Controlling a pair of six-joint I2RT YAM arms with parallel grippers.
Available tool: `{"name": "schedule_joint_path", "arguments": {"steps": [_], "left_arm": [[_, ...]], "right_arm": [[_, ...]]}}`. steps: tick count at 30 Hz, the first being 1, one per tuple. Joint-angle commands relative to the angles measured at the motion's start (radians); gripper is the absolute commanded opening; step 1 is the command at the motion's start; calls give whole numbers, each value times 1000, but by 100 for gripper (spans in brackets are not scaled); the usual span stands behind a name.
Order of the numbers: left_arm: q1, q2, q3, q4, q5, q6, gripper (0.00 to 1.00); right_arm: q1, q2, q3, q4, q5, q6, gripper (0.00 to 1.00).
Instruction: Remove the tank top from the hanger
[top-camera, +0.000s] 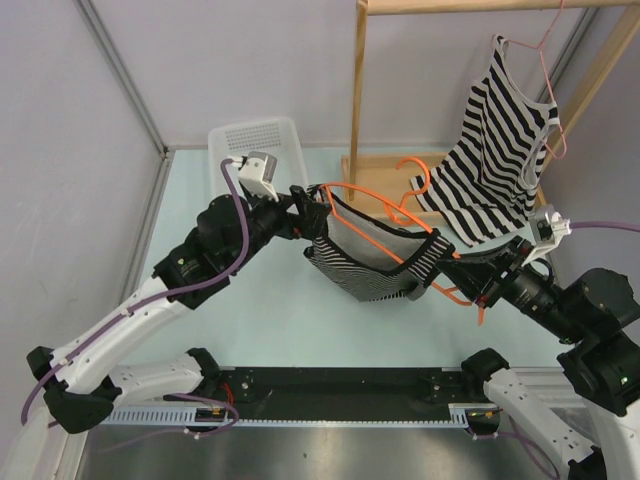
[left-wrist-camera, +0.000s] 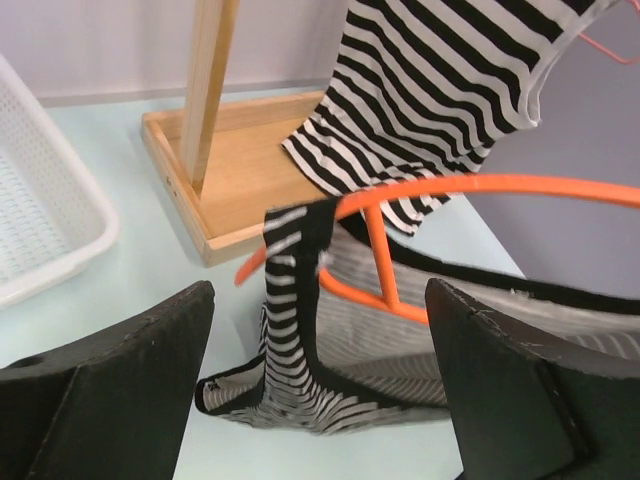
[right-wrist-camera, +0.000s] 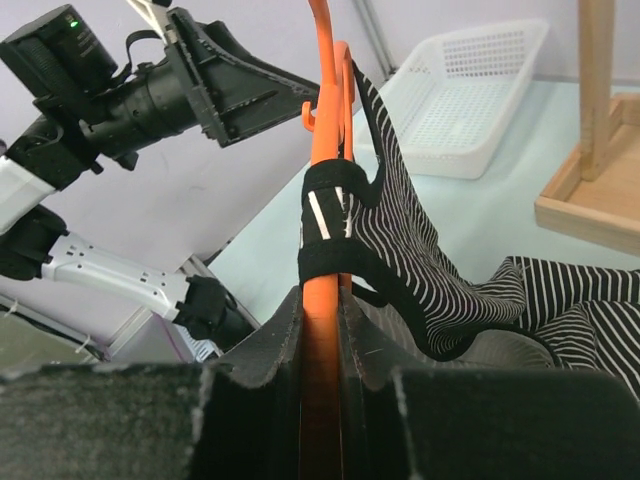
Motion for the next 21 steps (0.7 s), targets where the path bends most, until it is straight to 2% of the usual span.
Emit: {"name": "schedule_joint_path", "arguments": {"steps": [1, 5, 9, 11, 14, 15, 17, 21], "left_arm": [[26, -13, 6, 2, -18, 4, 85], [37, -9, -29, 10, 30, -25, 73], [41, -5, -43, 27, 71, -42, 51], [41, 2, -42, 27, 76, -43, 47], [44, 7, -33, 26, 78, -46, 33], [46, 5, -30, 20, 73, -43, 19], [49, 8, -14, 11, 50, -36, 8], [86, 25, 50, -89, -36, -5, 3]], "right_arm": [[1, -15, 47, 63, -54, 16, 0], [1, -17, 62, 56, -55, 18, 0], [0, -21, 68, 50, -57, 22, 0], [0, -27, 77, 46, -57, 22, 0], [0, -29, 93, 38, -62, 21, 0], [0, -32, 97, 29, -62, 18, 0], [0, -37, 110, 9, -58, 9, 0], [-2, -52, 122, -31, -71, -19, 0]]}}
